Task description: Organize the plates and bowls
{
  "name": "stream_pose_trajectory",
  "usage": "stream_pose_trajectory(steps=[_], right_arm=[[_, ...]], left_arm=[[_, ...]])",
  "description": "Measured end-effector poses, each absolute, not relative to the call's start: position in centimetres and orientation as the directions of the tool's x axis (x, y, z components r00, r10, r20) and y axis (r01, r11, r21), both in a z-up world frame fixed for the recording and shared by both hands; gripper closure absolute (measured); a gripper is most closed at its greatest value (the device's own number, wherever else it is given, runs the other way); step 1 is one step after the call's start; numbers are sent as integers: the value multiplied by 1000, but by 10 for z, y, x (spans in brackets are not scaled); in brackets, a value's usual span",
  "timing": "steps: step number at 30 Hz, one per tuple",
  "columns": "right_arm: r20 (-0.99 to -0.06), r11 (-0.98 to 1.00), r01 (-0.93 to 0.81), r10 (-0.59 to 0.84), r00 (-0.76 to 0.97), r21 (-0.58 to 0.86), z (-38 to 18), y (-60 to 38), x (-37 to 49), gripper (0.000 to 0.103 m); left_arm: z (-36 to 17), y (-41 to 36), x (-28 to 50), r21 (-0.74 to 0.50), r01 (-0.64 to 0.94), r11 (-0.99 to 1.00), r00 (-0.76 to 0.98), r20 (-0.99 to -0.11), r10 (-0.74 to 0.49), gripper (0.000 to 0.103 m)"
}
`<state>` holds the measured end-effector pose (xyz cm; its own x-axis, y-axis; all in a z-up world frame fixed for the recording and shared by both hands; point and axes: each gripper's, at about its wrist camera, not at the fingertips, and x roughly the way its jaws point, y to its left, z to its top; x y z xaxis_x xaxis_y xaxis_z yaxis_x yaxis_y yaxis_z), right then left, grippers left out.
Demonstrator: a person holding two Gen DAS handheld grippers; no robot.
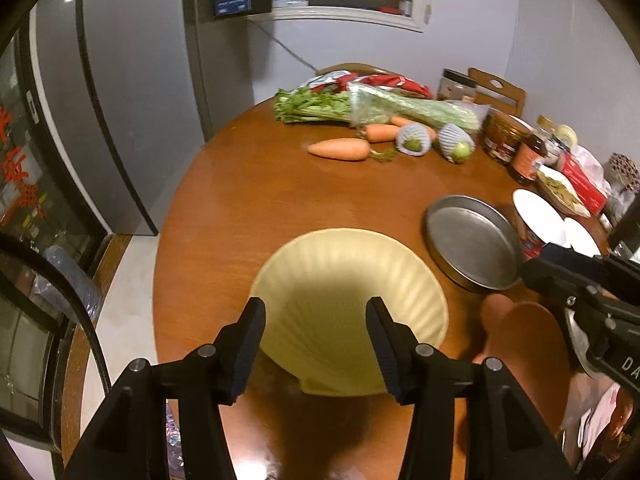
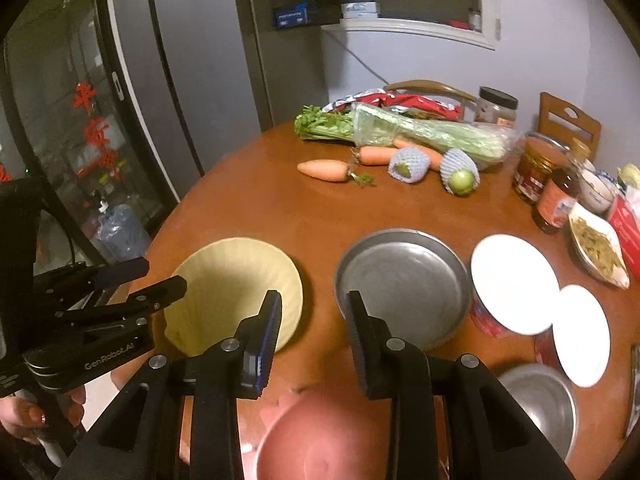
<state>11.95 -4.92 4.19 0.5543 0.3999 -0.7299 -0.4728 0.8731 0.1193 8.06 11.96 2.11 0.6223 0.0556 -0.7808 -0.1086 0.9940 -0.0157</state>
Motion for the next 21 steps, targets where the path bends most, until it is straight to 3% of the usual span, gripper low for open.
stream_pose_trajectory(steps=[15, 21], right_arm=[[-727, 889, -424, 406, 554, 173, 27, -102, 58, 68], [-729, 906, -384, 382, 567, 176, 21, -129, 30, 63]], left_arm=[[15, 71, 49, -12, -9, 1000, 630, -777, -4, 50], [8, 52, 38, -29, 49, 998, 619, -784, -53, 50]])
